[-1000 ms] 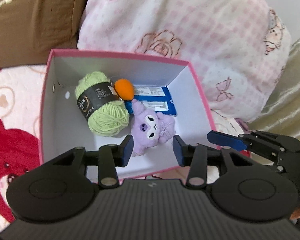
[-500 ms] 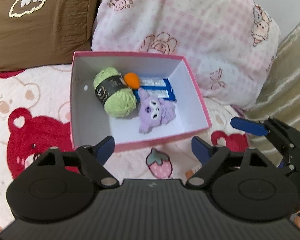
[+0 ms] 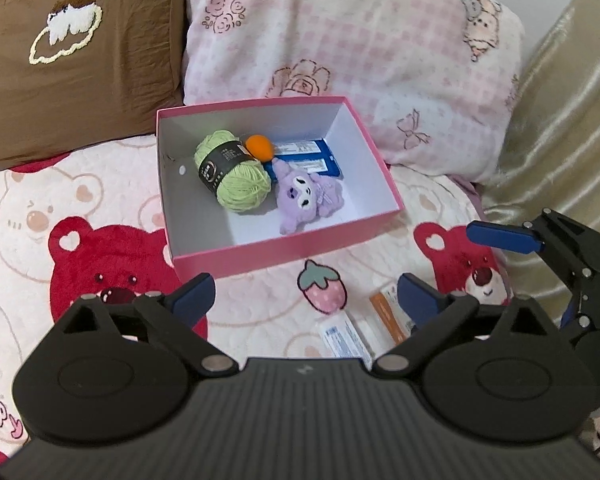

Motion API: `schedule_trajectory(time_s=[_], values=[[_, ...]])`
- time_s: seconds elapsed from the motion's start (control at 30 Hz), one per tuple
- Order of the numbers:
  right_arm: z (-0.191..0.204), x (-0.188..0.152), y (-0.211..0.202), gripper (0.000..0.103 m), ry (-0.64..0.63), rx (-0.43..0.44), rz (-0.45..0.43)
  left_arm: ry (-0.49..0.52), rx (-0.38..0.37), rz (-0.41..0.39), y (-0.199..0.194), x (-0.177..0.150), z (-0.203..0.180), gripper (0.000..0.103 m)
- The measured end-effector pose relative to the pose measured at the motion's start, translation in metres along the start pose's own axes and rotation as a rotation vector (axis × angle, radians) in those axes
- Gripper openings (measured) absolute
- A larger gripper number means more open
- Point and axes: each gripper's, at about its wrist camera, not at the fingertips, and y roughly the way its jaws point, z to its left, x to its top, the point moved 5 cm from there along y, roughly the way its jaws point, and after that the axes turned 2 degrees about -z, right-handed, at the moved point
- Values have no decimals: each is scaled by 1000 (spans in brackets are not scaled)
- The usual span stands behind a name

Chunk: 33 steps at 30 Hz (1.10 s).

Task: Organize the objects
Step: 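Withdraw the left tool up and away from the pink box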

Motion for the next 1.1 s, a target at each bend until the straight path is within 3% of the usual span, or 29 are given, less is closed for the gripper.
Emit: schedule_trajectory(time_s=[0.53,0.83,1.1], values=[[38,-40,-48,93,15,59,40,66,-57,66,-16,-46,-15,99],[45,-69,-43,93,36,95,89,118,-29,128,3,-66,-23,99],[50,-97,-31,93,22,67,156,103,-24,164,29,-77,-23,99]])
